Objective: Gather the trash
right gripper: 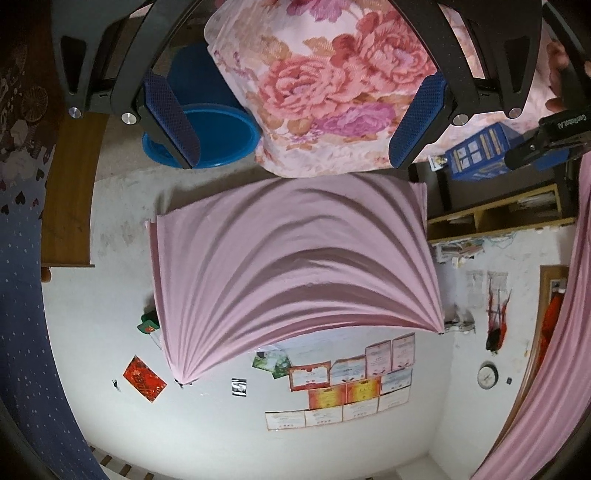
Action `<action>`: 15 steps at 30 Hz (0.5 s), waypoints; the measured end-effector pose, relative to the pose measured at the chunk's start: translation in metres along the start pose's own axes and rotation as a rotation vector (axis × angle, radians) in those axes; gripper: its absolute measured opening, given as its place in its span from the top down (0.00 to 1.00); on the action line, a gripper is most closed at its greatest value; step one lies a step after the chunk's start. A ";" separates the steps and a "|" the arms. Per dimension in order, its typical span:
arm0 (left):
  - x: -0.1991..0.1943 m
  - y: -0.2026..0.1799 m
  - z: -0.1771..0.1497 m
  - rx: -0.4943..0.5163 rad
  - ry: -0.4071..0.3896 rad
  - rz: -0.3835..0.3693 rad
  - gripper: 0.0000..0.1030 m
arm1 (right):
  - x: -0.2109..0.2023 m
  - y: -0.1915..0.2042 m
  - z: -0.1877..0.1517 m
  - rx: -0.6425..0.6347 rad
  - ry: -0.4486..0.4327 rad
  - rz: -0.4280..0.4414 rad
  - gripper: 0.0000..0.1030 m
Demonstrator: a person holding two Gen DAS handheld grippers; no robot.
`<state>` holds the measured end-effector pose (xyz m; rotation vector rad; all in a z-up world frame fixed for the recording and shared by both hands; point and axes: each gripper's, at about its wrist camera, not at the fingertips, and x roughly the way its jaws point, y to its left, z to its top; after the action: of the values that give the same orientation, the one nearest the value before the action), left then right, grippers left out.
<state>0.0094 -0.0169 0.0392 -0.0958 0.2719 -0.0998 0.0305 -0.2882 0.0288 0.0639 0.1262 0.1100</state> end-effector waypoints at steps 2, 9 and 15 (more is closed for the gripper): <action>0.000 0.001 -0.005 0.009 -0.003 0.005 0.02 | -0.001 0.003 -0.006 -0.002 0.005 -0.001 0.00; 0.003 0.002 -0.018 0.018 -0.009 0.002 0.02 | -0.003 0.011 -0.017 -0.022 0.007 -0.010 0.00; 0.006 0.001 -0.025 0.024 0.002 0.006 0.02 | -0.002 0.015 -0.023 -0.027 0.013 -0.004 0.00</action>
<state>0.0086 -0.0189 0.0136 -0.0712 0.2732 -0.0974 0.0235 -0.2727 0.0070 0.0355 0.1375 0.1081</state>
